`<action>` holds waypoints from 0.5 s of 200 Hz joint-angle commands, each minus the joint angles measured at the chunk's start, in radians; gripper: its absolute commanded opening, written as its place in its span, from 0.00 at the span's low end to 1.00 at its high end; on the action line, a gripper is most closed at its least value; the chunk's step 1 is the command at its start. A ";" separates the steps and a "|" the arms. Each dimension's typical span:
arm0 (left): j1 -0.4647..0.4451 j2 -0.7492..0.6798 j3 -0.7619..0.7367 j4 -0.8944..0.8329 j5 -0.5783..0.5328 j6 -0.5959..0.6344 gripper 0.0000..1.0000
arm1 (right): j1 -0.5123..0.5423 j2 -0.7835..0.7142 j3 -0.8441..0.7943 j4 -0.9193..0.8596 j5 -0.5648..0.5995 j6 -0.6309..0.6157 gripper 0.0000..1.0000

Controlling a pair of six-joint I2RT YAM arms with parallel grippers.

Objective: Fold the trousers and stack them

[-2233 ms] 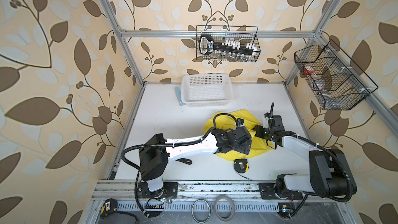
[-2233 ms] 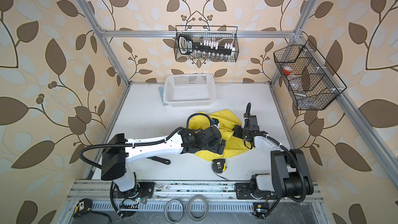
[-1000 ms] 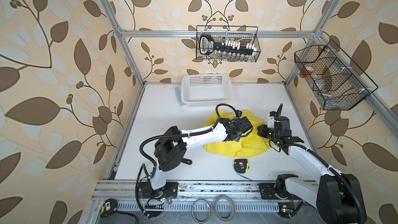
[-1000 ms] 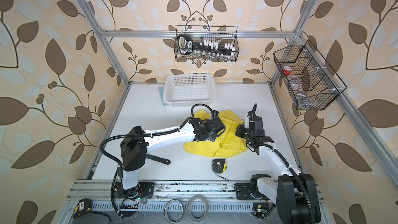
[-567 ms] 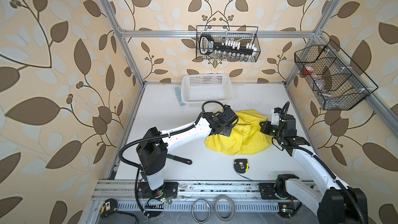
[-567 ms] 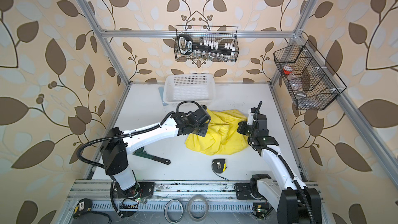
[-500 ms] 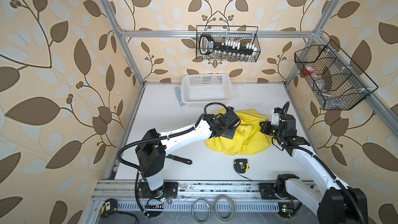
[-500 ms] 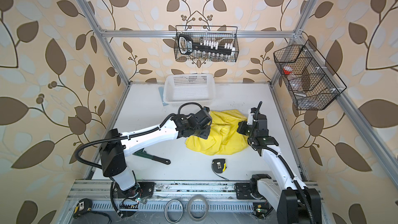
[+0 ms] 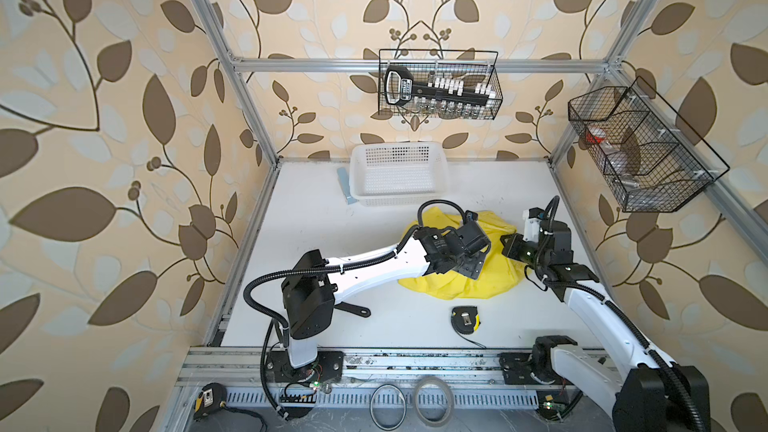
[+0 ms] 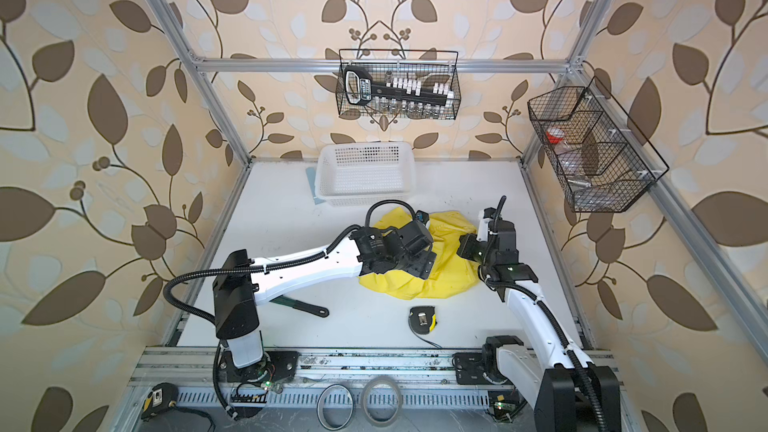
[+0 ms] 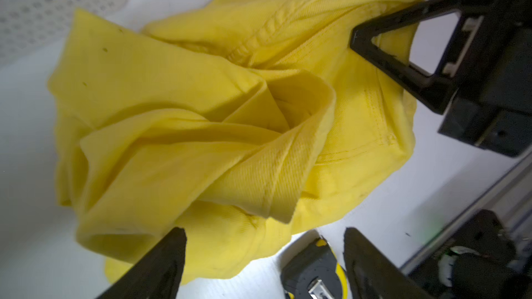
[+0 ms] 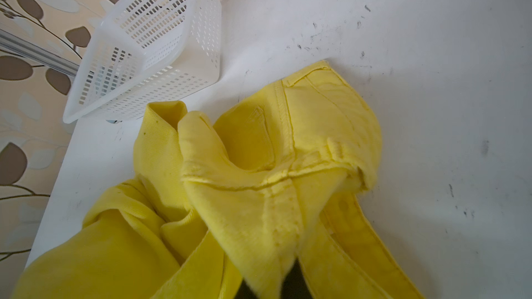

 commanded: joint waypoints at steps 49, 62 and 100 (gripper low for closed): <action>-0.024 0.146 0.259 -0.237 -0.335 0.157 0.99 | 0.003 0.014 -0.017 0.056 -0.026 0.004 0.00; -0.012 0.175 0.290 -0.256 -0.328 0.188 0.99 | 0.002 0.014 -0.018 0.055 -0.025 0.000 0.00; 0.053 0.212 0.283 -0.258 -0.138 0.214 0.93 | -0.002 0.018 -0.016 0.056 -0.023 -0.006 0.00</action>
